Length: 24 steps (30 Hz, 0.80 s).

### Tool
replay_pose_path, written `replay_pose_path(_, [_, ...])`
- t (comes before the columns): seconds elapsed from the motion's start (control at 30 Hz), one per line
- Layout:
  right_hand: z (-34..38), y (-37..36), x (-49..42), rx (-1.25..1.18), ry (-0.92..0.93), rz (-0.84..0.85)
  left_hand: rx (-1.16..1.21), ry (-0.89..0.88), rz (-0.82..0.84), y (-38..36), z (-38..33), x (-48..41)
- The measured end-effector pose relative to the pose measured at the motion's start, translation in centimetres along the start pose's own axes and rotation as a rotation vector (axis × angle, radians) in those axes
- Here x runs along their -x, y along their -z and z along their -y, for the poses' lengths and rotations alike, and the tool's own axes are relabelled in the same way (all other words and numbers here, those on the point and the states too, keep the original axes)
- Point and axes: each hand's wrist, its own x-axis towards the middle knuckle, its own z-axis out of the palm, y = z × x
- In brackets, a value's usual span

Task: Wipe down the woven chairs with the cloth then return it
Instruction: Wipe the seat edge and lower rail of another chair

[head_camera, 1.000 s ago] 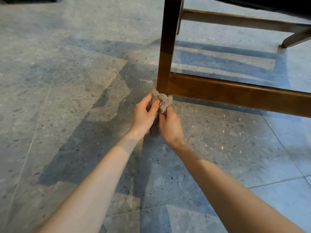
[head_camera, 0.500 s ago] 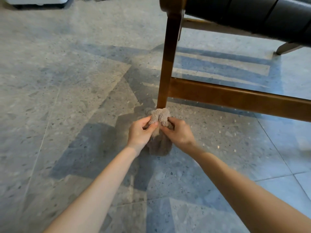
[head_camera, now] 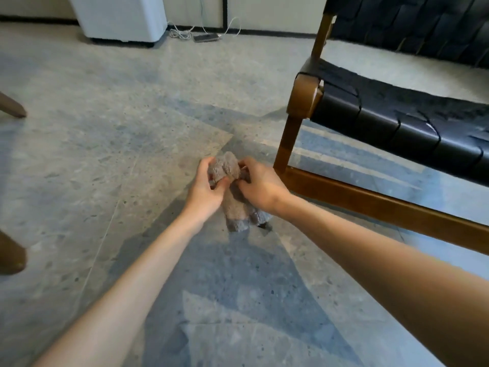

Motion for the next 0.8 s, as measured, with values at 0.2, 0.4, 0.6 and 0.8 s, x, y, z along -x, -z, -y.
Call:
replay_pose_path(0.2, [5.0,-2.5,-4.6,-0.044,0.057,-0.021,-0.037,0.073,-0.223,4.5,-1.5,-1.9])
replay_pose_path(0.4, [5.1,-6.3,-6.8,-0.140,0.062,0.057,-0.048,0.278,-0.235,6.9,-0.7,-2.6])
replay_pose_path(0.6, [7.7,-5.1,-6.0,-0.305,-0.106,0.210,-0.089,0.524,-0.129,10.1,-5.3,-0.4])
replay_pose_path(0.8, [14.8,2.5,-3.6,-0.316,-0.156,0.326,0.054,0.680,-0.148,14.4,-16.7,2.2])
